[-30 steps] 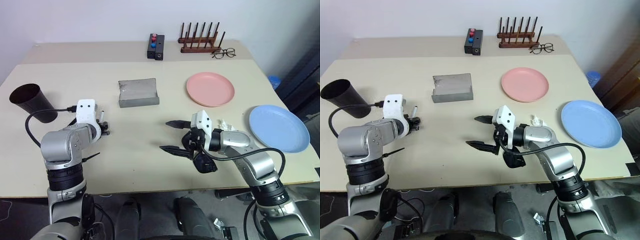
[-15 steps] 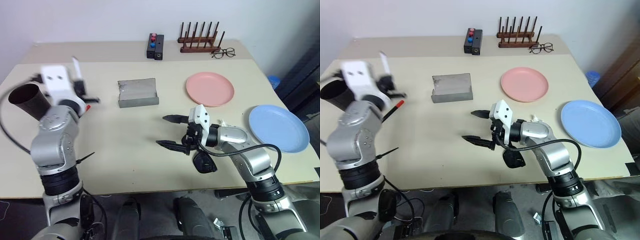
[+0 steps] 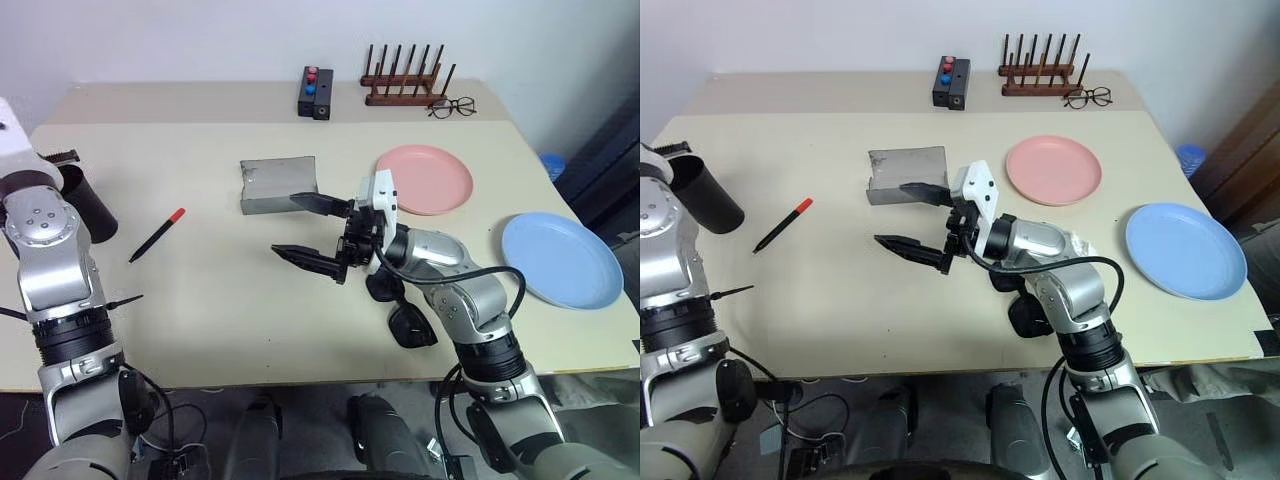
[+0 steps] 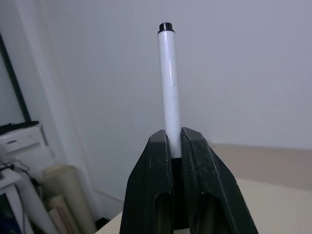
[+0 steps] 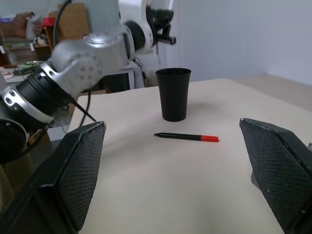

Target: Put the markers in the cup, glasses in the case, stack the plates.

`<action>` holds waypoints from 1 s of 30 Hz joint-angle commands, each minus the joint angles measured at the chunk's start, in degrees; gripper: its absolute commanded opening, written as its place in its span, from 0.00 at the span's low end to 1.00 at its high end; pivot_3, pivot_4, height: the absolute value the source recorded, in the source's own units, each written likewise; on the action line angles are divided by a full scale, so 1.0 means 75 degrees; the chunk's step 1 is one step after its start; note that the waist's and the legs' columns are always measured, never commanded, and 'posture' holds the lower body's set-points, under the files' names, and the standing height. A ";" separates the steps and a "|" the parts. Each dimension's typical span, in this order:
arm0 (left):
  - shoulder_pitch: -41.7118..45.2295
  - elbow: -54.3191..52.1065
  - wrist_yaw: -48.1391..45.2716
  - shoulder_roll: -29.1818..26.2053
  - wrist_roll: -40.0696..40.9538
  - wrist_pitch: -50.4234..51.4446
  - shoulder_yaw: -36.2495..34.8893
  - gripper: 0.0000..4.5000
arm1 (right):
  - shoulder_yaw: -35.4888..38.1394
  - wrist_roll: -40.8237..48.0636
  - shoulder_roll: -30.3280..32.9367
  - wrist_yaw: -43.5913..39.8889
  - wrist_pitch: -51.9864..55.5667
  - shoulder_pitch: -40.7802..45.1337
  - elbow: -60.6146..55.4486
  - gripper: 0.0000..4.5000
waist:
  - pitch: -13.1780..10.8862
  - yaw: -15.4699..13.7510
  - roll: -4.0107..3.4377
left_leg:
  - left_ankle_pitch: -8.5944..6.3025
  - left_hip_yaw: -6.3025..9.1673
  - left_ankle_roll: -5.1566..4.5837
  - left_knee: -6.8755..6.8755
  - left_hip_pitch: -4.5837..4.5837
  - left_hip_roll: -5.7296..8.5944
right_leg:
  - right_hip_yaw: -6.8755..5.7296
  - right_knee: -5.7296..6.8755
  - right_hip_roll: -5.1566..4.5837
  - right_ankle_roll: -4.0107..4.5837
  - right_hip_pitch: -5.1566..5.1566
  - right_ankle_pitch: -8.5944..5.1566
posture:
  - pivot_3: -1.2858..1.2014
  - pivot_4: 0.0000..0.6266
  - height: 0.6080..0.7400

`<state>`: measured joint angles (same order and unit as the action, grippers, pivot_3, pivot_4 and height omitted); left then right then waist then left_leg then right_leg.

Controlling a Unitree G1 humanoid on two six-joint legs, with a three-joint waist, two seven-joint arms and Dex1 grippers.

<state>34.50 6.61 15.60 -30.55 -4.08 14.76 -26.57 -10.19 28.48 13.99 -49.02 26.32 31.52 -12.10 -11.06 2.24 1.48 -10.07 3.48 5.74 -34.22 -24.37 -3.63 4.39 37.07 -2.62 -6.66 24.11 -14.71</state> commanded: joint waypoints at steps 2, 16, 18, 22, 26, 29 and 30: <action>0.0015 0.0681 0.0152 -0.0279 -0.0093 -0.0765 -0.0120 0.01 | -0.0011 0.0203 -0.0102 0.0042 0.0041 0.0009 -0.0373 1.00 | 0.0000 0.0015 0.0000 | 0.0000 0.0000 0.0000 0.0001 0.0000 -0.0001 | -0.0001 0.0000 0.0000 0.0000 0.0000 0.0000 | 0.52 0.24 1.00; -0.0092 0.1792 0.0120 -0.0329 0.0278 -0.1416 -0.0138 0.01 | 0.0311 0.0613 0.0357 -0.0016 0.0237 -0.0372 -0.0669 1.00 | 0.0000 0.0015 0.0001 | 0.0001 0.0000 0.0001 0.0004 0.0000 -0.0001 | -0.0003 0.0000 -0.0001 -0.0001 0.0001 0.0000 | 0.52 0.24 1.00; -0.0117 0.1803 0.0069 -0.0228 0.0436 -0.1399 -0.0158 0.01 | 0.0282 0.0588 0.0355 -0.0019 0.0204 -0.0365 -0.0632 1.00 | 0.0000 0.0016 0.0000 | 0.0001 0.0000 0.0001 0.0005 0.0000 -0.0001 | -0.0003 0.0000 0.0000 -0.0001 0.0001 0.0001 | 0.52 0.24 1.00; -0.0212 0.1735 0.0040 -0.0118 0.0630 -0.1373 -0.0156 0.01 | 0.0224 0.0542 0.0335 -0.0033 0.0155 -0.0365 -0.0596 1.00 | 0.0000 0.0017 0.0000 | 0.0001 0.0000 0.0001 0.0005 0.0000 -0.0001 | -0.0003 0.0000 0.0000 -0.0001 0.0001 0.0001 | 0.52 0.24 1.00; -0.0340 0.1579 0.0056 -0.0057 0.0729 -0.1332 -0.0149 0.01 | 0.0173 0.0546 0.0333 -0.0070 0.0154 -0.0401 -0.0622 1.00 | 0.0000 0.0017 0.0000 | 0.0001 0.0000 0.0001 0.0005 0.0000 -0.0002 | -0.0003 0.0000 0.0000 -0.0001 0.0001 0.0000 | 0.52 0.24 1.00; -0.0423 0.1457 0.0168 -0.0024 0.0706 -0.1282 -0.0146 0.01 | 0.0139 0.0559 0.0334 -0.0089 0.0178 -0.0442 -0.0667 1.00 | 0.0000 0.0014 0.0001 | 0.0001 0.0000 0.0001 0.0005 0.0000 -0.0001 | -0.0003 0.0000 0.0000 -0.0001 0.0001 0.0000 | 0.52 0.24 1.00; -0.0438 0.1433 0.0193 -0.0019 0.0706 -0.1260 -0.0143 0.01 | 0.0128 0.0565 0.0329 -0.0089 0.0188 -0.0447 -0.0677 1.00 | 0.0000 0.0014 0.0001 | 0.0001 0.0000 0.0001 0.0005 0.0000 -0.0001 | -0.0003 0.0000 0.0000 -0.0001 0.0001 0.0000 | 0.52 0.24 1.00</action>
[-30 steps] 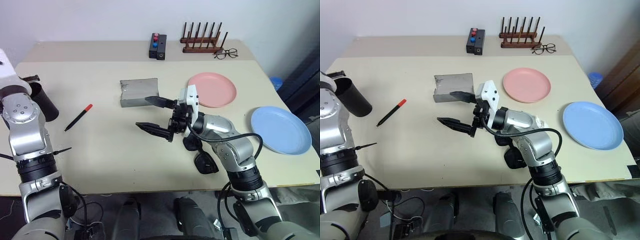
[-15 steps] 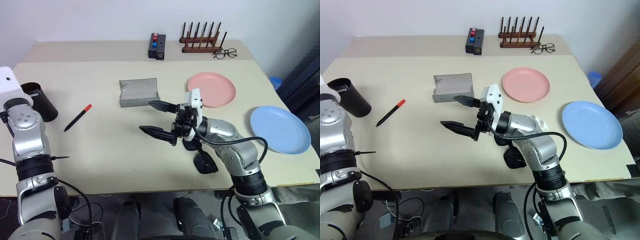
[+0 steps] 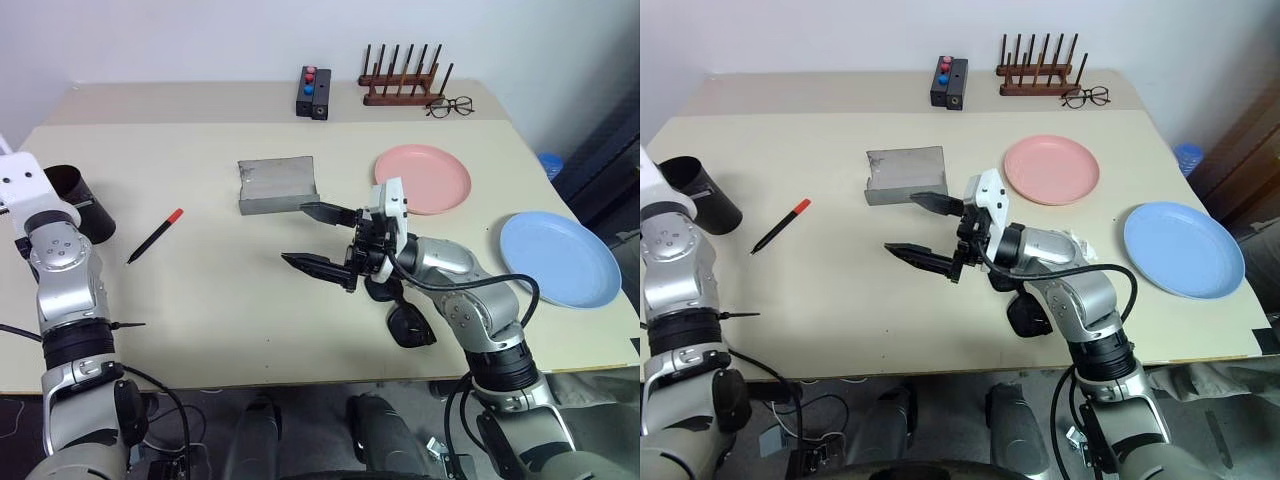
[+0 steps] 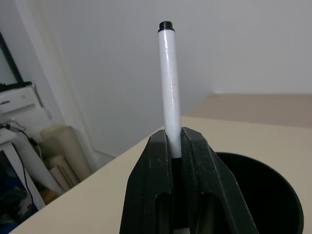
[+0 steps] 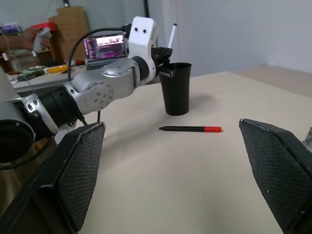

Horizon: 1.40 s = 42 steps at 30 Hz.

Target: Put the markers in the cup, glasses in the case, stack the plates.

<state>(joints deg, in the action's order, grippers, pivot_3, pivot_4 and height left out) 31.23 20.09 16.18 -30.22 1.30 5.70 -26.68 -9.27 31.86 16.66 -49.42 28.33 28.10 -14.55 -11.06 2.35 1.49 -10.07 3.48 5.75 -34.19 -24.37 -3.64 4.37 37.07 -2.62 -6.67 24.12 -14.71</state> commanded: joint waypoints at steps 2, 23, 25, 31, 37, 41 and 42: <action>-0.0011 -0.0386 0.0082 -0.0038 0.0073 -0.0038 -0.0142 0.01 | -0.0013 0.0123 -0.0034 -0.0032 -0.0070 0.0002 -0.0365 1.00 | 0.0000 0.0001 0.0000 | 0.0000 0.0000 0.0000 0.0000 0.0000 0.0000 | 0.0000 0.0000 0.0000 0.0000 0.0000 0.0000 | 0.52 0.24 1.00; 0.0490 -0.1429 -0.1710 -0.0389 0.1010 0.0438 0.0335 0.70 | -0.0091 0.0076 -0.0031 0.0085 -0.0071 -0.0102 -0.0403 1.00 | 0.0000 -0.0018 0.0002 | 0.0002 0.0000 0.0005 0.0000 -0.0002 0.0000 | -0.0001 -0.0003 0.0000 0.0003 0.0000 -0.0001 | 0.52 0.24 1.00; 0.0487 -0.1955 -0.2862 -0.0852 0.1565 0.1615 0.0641 0.70 | -0.0068 0.0068 0.0009 0.0093 -0.0067 -0.0140 -0.0416 1.00 | 0.0000 0.0015 0.0002 | 0.0002 0.0000 0.0005 0.0001 -0.0002 0.0000 | 0.0000 -0.0002 0.0000 0.0003 0.0001 -0.0002 | 0.52 0.24 1.00; 0.0151 -0.2439 -0.4202 -0.2145 0.1766 0.5232 0.1557 1.00 | -0.0020 0.0044 0.0065 0.0111 -0.0080 -0.0125 -0.0346 1.00 | -0.0002 0.0105 -0.0004 | 0.0002 -0.0002 0.0004 0.0017 0.0001 -0.0003 | 0.0002 0.0004 0.0002 0.0006 0.0017 -0.0004 | 0.52 0.24 1.00; 0.0294 -0.2058 -0.4928 -0.2386 0.1974 0.6890 0.1913 1.00 | -0.0032 0.0021 0.0057 0.0108 -0.0107 -0.0083 -0.0278 1.00 | -0.0006 0.0120 0.0002 | 0.0002 -0.0001 0.0003 0.0017 -0.0009 -0.0004 | 0.0001 0.0002 0.0003 0.0026 0.0024 -0.0017 | 0.52 0.24 1.00; 0.0517 -0.1482 -0.5294 -0.2268 0.2129 0.7501 0.1950 1.00 | -0.0040 0.0001 0.0040 0.0114 -0.0126 -0.0079 -0.0251 1.00 | -0.0006 0.0122 0.0002 | 0.0002 -0.0001 0.0003 0.0018 -0.0007 -0.0005 | 0.0001 0.0003 0.0004 0.0028 0.0026 -0.0018 | 0.52 0.24 1.00; 0.0541 -0.1419 -0.5405 -0.2316 0.2112 0.7714 0.2132 1.00 | -0.0043 -0.0006 0.0037 0.0115 -0.0131 -0.0083 -0.0247 1.00 | -0.0006 0.0123 0.0002 | 0.0002 -0.0001 0.0003 0.0018 -0.0008 -0.0005 | 0.0001 0.0002 0.0004 0.0028 0.0026 -0.0018 | 0.52 0.24 1.00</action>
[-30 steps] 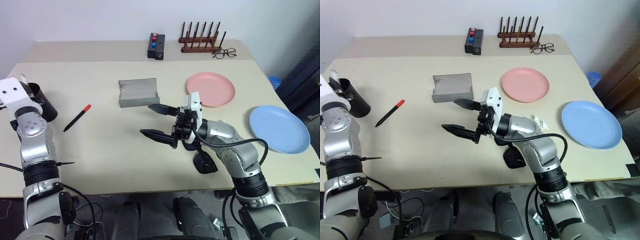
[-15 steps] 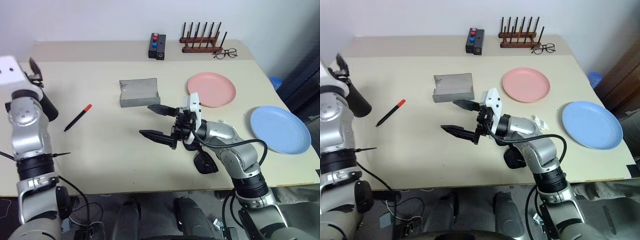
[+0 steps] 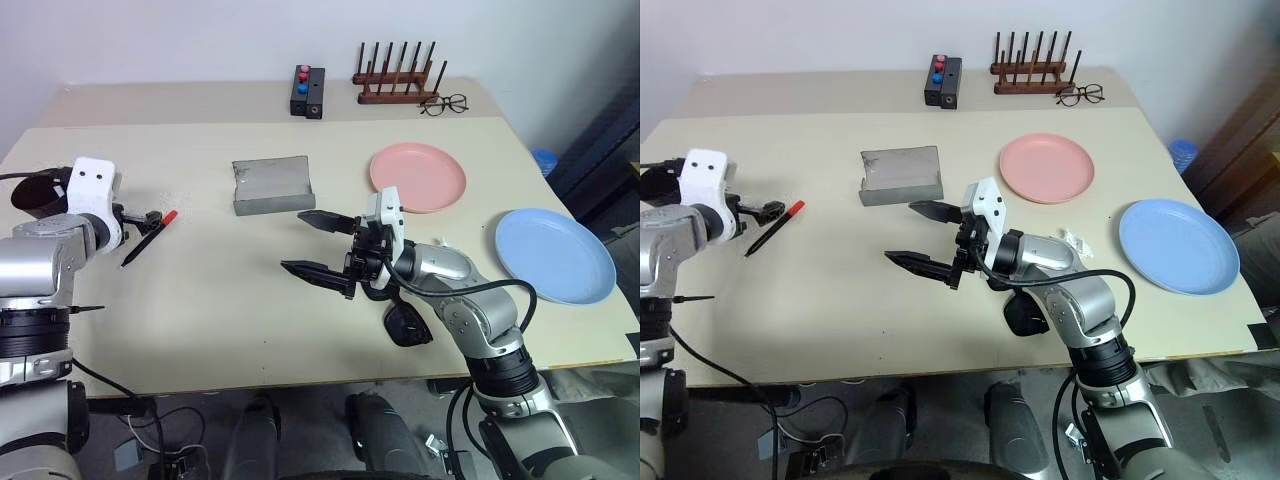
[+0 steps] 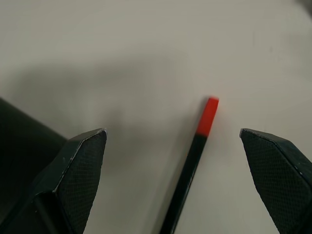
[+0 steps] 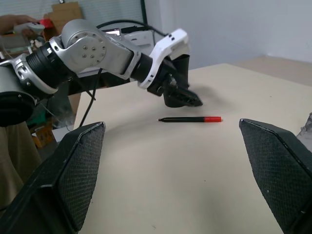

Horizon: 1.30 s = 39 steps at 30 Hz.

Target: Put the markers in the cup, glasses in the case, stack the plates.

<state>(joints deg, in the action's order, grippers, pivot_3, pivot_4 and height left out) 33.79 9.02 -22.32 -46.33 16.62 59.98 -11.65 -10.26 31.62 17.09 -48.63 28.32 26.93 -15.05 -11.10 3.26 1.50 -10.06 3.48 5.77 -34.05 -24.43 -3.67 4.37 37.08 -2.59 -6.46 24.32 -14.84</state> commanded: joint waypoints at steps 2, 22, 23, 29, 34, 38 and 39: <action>0.0180 0.0165 -0.0441 -0.0244 -0.0013 0.0693 0.0421 1.00 | 0.0090 0.0014 -0.0027 0.0020 -0.0137 0.0069 -0.0177 1.00 | 0.0000 0.0001 0.0000 | 0.0000 -0.0001 0.0000 0.0000 -0.0001 0.0000 | 0.0001 -0.0001 -0.0001 0.0000 0.0000 0.0000 | 0.52 0.24 1.00; 0.0150 -0.0308 0.0510 0.0783 -0.0351 -0.1630 -0.0481 0.02 | 0.0020 0.0024 0.0090 -0.0041 -0.0061 0.0002 -0.0233 1.00 | 0.0000 -0.0024 0.0005 | 0.0001 0.0001 0.0000 0.0000 -0.0001 -0.0002 | -0.0001 0.0005 0.0000 -0.0001 0.0001 0.0001 | 0.52 0.24 1.00; 0.0117 -0.0372 0.0787 0.0864 -0.0595 -0.2247 -0.0510 0.02 | 0.0015 0.0016 0.0088 -0.0047 -0.0066 0.0009 -0.0226 1.00 | 0.0000 -0.0073 0.0006 | 0.0001 0.0001 0.0000 -0.0004 -0.0004 -0.0002 | -0.0001 0.0004 0.0000 0.0000 0.0001 0.0001 | 0.52 0.24 1.00; 0.0408 -0.0205 0.3041 0.1377 -0.1416 -0.5485 -0.1616 0.02 | 0.0113 -0.0108 -0.0130 0.0154 -0.0288 0.0153 -0.0070 1.00 | 0.0000 -0.0099 0.0007 | 0.0001 -0.0002 0.0000 -0.0005 -0.0004 -0.0001 | 0.0003 0.0000 0.0000 -0.0023 0.0001 0.0015 | 0.52 0.24 1.00; 0.0334 0.0062 0.4403 0.1384 -0.2133 -0.6687 -0.1964 0.02 | 0.0070 -0.0301 -0.0251 0.0263 -0.0498 0.0216 0.0097 1.00 | 0.0001 -0.0116 0.0007 | 0.0001 -0.0003 0.0001 -0.0003 -0.0002 -0.0001 | 0.0002 0.0001 0.0000 -0.0028 0.0001 0.0018 | 0.52 0.24 1.00; 0.0139 0.0246 0.4866 0.1411 -0.2286 -0.6925 -0.2169 0.02 | 0.0035 -0.0339 -0.0312 0.0248 -0.0567 0.0229 0.0140 1.00 | 0.0001 -0.0136 0.0007 | 0.0002 -0.0004 0.0002 -0.0007 -0.0002 0.0000 | 0.0002 0.0001 -0.0001 -0.0029 -0.0002 0.0018 | 0.52 0.24 1.00; 0.0053 0.0289 0.4836 0.1439 -0.2235 -0.6939 -0.2180 0.02 | 0.0034 -0.0336 -0.0332 0.0249 -0.0572 0.0232 0.0141 1.00 | 0.0001 -0.0135 0.0007 | 0.0002 -0.0003 0.0003 -0.0007 -0.0002 0.0000 | 0.0001 0.0001 -0.0001 -0.0029 -0.0002 0.0018 | 0.52 0.24 1.00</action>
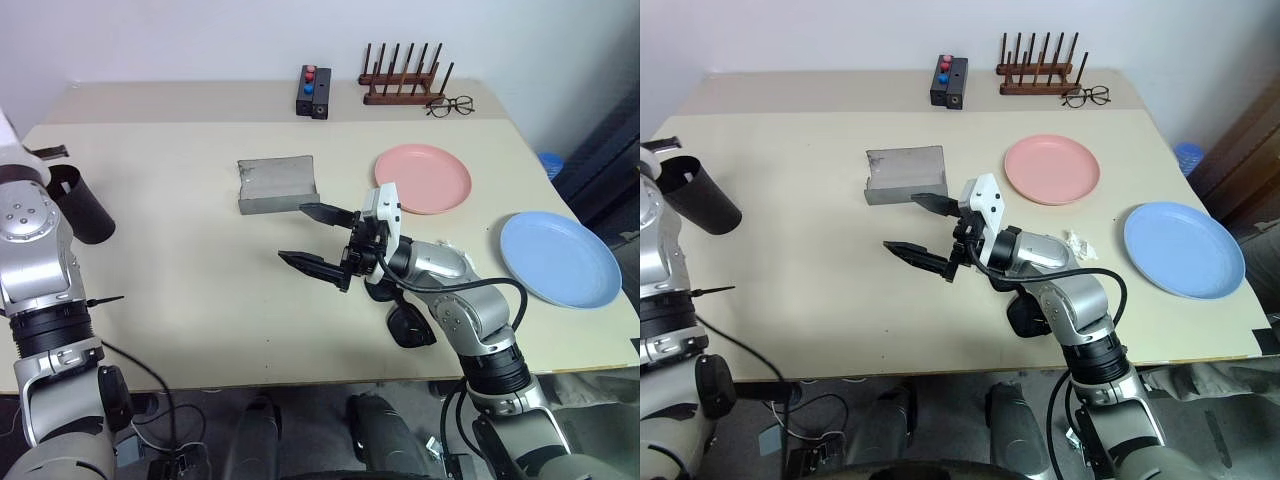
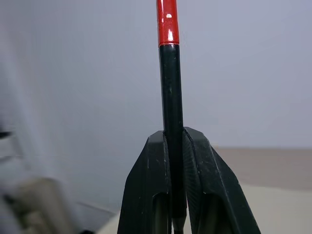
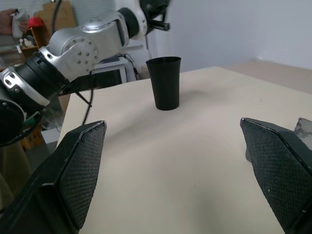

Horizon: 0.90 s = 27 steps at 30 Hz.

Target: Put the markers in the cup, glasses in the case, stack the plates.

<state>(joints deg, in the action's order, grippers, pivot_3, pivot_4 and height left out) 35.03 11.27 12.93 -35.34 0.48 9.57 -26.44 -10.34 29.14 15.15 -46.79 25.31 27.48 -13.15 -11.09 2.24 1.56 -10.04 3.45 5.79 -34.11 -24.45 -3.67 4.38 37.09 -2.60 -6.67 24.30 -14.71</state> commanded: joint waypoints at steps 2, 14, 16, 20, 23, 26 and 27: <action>-0.0282 0.0093 0.0114 -0.0012 -0.0094 -0.0290 -0.0146 0.02 | 0.0042 -0.0007 -0.0116 -0.0004 -0.0183 0.0173 -0.0094 1.00 | 0.0000 0.0005 0.0000 | 0.0000 0.0000 0.0000 0.0000 0.0001 0.0000 | 0.0000 0.0001 0.0000 0.0000 0.0000 0.0000 | 0.52 0.24 1.00; -0.0574 0.0673 0.0003 0.0214 0.0047 -0.0745 -0.0088 0.02 | 0.0038 -0.0011 -0.0186 -0.0009 -0.0197 0.0166 -0.0136 1.00 | 0.0001 0.0019 0.0003 | 0.0000 0.0000 0.0001 0.0002 0.0001 -0.0001 | -0.0001 0.0001 0.0001 0.0000 0.0000 0.0000 | 0.52 0.24 1.00; -0.0608 0.0674 0.0009 0.0241 0.0062 -0.0749 -0.0103 0.02 | 0.0041 -0.0013 -0.0192 -0.0002 -0.0199 0.0154 -0.0153 1.00 | 0.0001 0.0019 0.0002 | 0.0000 0.0000 0.0001 0.0002 0.0001 -0.0001 | -0.0001 0.0001 0.0000 0.0000 0.0000 0.0000 | 0.52 0.24 1.00; -0.0690 0.0614 0.0088 0.0338 0.0078 -0.0698 -0.0131 0.02 | 0.0038 -0.0014 -0.0203 0.0002 -0.0200 0.0133 -0.0176 1.00 | 0.0001 0.0016 0.0003 | 0.0000 0.0000 0.0001 0.0002 0.0001 -0.0001 | -0.0002 0.0001 0.0000 0.0000 0.0000 0.0000 | 0.52 0.24 1.00; -0.0754 0.0590 0.0124 0.0430 0.0100 -0.0662 -0.0155 0.02 | 0.0030 -0.0017 -0.0223 -0.0003 -0.0212 0.0135 -0.0169 1.00 | 0.0001 0.0015 0.0003 | 0.0000 0.0000 0.0001 0.0002 0.0001 0.0000 | -0.0001 0.0001 0.0000 0.0001 0.0000 0.0000 | 0.52 0.24 1.00; -0.0798 0.0558 0.0085 0.0489 0.0147 -0.0638 -0.0143 0.02 | 0.0029 -0.0022 -0.0232 -0.0017 -0.0228 0.0146 -0.0143 1.00 | 0.0001 0.0019 0.0003 | 0.0000 0.0000 0.0001 0.0002 0.0001 -0.0001 | -0.0001 0.0001 0.0000 0.0001 0.0000 0.0000 | 0.52 0.24 1.00; -0.0803 0.0554 0.0085 0.0495 0.0163 -0.0629 -0.0146 0.02 | 0.0028 -0.0024 -0.0235 -0.0021 -0.0232 0.0151 -0.0134 1.00 | 0.0001 0.0019 0.0003 | 0.0000 0.0000 0.0001 0.0002 0.0001 -0.0001 | -0.0001 0.0001 0.0000 0.0000 0.0000 0.0000 | 0.52 0.24 1.00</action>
<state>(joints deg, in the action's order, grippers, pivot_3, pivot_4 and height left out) 28.87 17.40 13.37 -31.08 1.56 5.51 -26.51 -10.38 28.59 13.95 -46.85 24.76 27.48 -12.87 -11.08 2.38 1.58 -10.04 3.45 5.80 -34.10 -24.44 -3.68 4.37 37.10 -2.60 -6.67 24.30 -14.71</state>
